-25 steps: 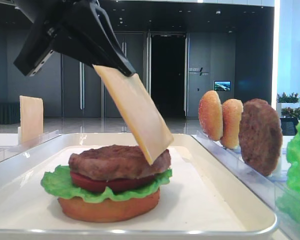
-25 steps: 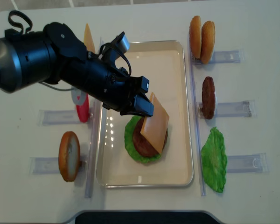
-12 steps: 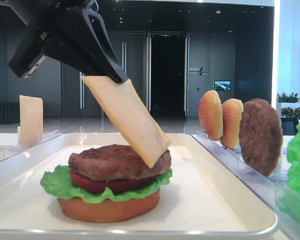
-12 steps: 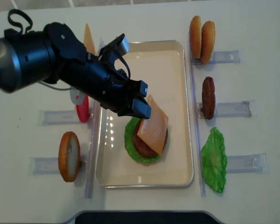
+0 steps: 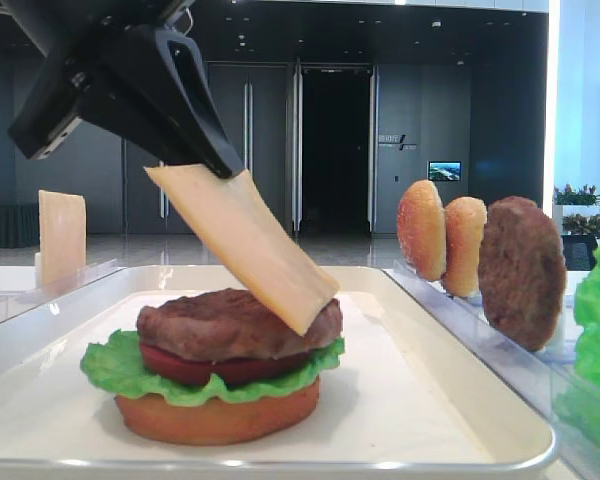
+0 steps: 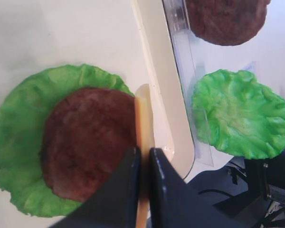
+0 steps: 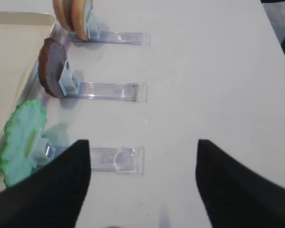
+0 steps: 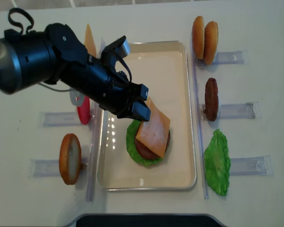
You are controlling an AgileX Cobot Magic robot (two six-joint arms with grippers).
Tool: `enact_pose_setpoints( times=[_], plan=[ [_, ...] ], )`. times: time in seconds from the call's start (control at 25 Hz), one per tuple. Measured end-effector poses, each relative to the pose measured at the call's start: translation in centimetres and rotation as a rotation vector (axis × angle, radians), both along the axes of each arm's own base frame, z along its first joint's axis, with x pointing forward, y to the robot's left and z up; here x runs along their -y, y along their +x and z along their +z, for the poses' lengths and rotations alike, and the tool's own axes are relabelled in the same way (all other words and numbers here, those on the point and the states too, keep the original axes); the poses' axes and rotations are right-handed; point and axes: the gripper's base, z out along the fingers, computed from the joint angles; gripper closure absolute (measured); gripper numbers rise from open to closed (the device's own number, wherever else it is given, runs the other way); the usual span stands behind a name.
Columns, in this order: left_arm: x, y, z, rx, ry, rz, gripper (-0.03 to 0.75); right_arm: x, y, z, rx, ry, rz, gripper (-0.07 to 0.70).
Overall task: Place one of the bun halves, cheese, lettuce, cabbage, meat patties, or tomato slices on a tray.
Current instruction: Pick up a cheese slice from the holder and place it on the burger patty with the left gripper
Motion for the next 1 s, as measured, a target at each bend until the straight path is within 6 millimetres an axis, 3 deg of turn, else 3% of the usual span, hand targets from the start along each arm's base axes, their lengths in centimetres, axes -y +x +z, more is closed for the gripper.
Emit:
enact_pose_setpoints(
  times=[0.24,0.56,1.0],
  plan=[
    [-0.03,0.01,-0.02,0.002,0.005,-0.001,0.661,0.0,0.0,0.0,0.0,0.0,0.0,0.15],
    [-0.06,0.01,-0.05,0.003,0.009,-0.003,0.491,0.0,0.0,0.0,0.0,0.0,0.0,0.15],
    [-0.24,-0.01,-0.18,-0.006,0.032,0.006,0.419,0.0,0.0,0.0,0.0,0.0,0.0,0.15]
  ],
)
